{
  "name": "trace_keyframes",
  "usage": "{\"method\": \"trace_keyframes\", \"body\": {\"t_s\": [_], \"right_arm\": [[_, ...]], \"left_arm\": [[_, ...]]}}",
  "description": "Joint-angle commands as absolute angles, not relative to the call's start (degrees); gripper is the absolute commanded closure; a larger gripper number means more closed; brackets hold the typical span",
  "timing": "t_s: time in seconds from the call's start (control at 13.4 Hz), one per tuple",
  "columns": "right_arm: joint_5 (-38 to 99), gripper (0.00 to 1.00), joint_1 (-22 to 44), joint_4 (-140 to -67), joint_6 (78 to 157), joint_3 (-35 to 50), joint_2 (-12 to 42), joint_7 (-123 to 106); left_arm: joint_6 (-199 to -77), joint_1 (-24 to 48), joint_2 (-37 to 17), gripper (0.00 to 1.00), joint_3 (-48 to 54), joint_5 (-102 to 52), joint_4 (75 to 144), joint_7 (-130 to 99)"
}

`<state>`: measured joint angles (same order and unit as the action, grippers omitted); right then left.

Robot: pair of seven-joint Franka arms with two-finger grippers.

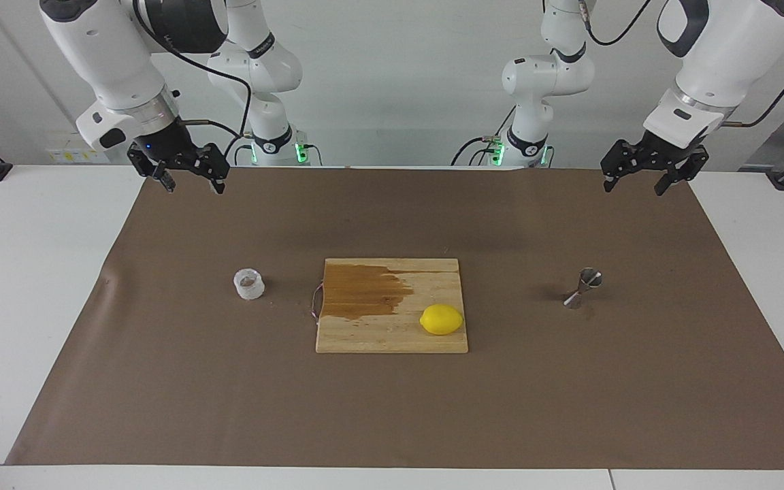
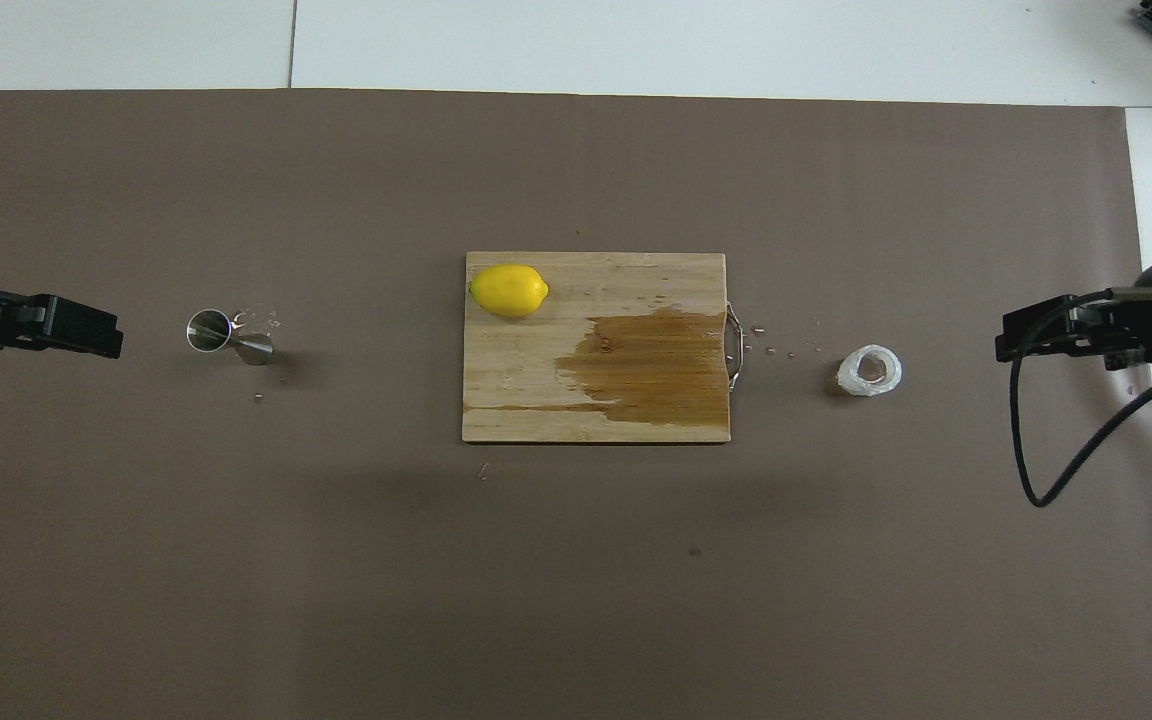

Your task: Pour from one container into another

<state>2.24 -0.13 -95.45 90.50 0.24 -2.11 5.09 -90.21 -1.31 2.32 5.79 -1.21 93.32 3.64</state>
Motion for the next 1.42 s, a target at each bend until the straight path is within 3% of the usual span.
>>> {"method": "trace_keyframes", "body": {"t_s": [0.0, 1.34], "right_arm": [[3.7, 0.0, -1.2, -97.0, 91.8, 0.9, -3.3, 4.0], [3.7, 0.0, -1.2, -97.1, 91.8, 0.9, -3.3, 4.0]], "left_arm": [[-89.1, -1.3, 2.5, 0.0, 6.0, -0.6, 94.2, 4.0], [-88.9, -1.1, 4.5, 0.0, 7.1, -0.8, 93.2, 3.6]]}}
